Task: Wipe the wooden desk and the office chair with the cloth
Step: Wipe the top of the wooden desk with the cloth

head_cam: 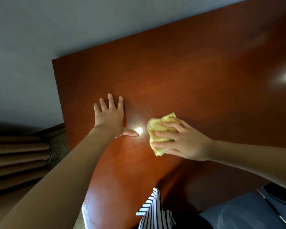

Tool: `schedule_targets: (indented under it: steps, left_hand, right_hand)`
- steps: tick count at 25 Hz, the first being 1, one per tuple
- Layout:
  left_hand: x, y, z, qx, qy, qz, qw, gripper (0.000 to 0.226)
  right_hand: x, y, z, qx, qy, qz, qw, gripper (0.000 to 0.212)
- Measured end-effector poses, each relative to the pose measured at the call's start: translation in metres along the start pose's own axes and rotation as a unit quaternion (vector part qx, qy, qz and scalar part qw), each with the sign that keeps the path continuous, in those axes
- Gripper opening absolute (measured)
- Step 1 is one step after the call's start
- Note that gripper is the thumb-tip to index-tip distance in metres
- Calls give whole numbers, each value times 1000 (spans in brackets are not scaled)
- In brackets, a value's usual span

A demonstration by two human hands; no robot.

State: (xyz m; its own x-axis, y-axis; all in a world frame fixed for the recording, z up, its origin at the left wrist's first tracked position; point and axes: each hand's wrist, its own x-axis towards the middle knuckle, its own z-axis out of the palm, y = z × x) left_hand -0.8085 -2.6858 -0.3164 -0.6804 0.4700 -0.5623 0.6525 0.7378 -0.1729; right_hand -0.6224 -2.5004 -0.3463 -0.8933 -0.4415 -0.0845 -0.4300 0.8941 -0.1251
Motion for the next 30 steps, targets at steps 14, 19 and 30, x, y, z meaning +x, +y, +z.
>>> schedule_targets:
  steps: [14,19,30]
  left_hand:
    - [79,-12,-24,-65,74,-44,994,132]
    - [86,-16,-18,-104,64,-42,992,141]
    - [88,-13,-22,-106,37,-45,993,142]
  right_hand:
    - [29,160,-29,-78,-50,119,989,45]
    - [87,212,-37,10,-42,294,955,48]
    - [214,188,-35,64,-22,319,945,45]
